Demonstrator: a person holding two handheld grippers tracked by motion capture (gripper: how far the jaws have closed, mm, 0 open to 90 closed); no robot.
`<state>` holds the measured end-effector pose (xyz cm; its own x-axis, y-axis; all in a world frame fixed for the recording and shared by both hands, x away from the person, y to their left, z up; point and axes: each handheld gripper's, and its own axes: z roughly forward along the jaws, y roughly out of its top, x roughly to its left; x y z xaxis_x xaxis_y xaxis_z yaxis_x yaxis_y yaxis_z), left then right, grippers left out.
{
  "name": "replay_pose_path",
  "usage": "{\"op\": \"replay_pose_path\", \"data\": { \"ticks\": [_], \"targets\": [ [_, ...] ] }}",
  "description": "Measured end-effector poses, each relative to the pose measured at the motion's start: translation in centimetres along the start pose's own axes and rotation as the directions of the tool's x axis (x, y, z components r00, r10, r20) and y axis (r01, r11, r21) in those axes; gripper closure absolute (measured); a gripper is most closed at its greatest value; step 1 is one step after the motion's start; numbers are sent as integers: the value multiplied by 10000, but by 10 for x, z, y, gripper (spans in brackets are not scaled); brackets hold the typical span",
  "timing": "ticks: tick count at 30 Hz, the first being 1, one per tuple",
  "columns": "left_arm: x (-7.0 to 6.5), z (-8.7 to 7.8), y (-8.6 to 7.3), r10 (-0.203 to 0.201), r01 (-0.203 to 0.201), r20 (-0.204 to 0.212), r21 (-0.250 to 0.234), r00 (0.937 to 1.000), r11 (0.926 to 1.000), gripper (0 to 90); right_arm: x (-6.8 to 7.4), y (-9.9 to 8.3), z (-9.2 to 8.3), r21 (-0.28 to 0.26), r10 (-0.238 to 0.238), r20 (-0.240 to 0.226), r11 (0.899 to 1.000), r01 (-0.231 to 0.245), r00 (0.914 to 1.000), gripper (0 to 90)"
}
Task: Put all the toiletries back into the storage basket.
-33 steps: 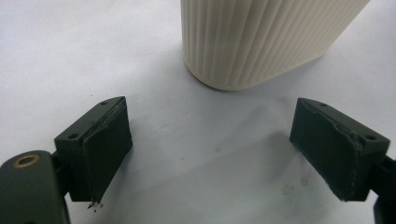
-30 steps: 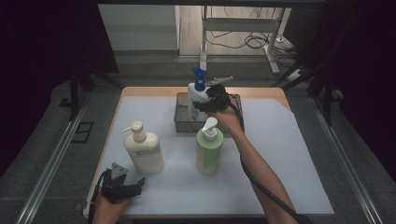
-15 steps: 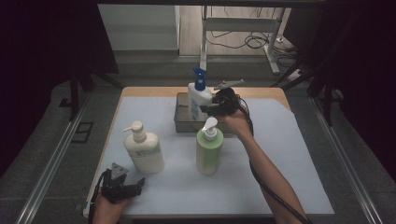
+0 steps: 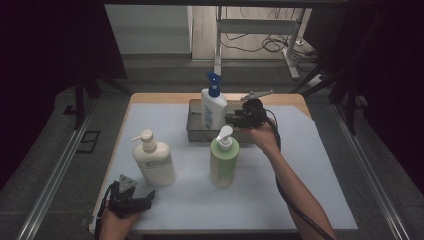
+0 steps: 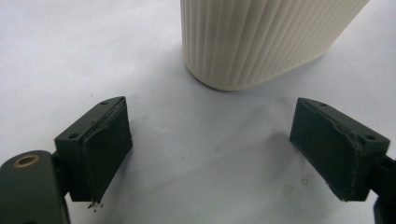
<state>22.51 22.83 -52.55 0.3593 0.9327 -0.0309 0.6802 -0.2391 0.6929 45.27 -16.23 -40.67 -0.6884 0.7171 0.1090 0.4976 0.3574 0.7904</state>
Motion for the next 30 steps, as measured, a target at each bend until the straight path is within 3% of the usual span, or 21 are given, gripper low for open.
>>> {"op": "replay_pose_path", "data": {
  "ticks": [3, 9, 11, 17, 30],
  "targets": [
    [0, 0, 0, 0, 0, 0, 6, 10000, 10000, 123, -5, -3, 2, 150, 184, 71, 9997, -186, 9998, 548],
    [0, 0, 0, -3, 3, 4, 4, 10000, 10000, 123, -5, -5, 10, 357, 36, 392, 9994, -50, 9992, 635],
    [0, 0, 0, -4, 4, 2, 2, 10000, 10000, 124, -5, -5, 17, 435, 171, 637, 9989, -199, 9978, 726],
    [0, 0, 0, -9, 9, 7, 7, 10000, 10000, 124, -4, -3, 31, 647, 122, 840, 9978, -177, 9964, 873],
    [0, 0, 0, -9, 9, 7, 11, 10000, 10000, 124, -5, -2, 50, 909, 13, 932, 9958, -99, 9956, 878]
  ]
}}
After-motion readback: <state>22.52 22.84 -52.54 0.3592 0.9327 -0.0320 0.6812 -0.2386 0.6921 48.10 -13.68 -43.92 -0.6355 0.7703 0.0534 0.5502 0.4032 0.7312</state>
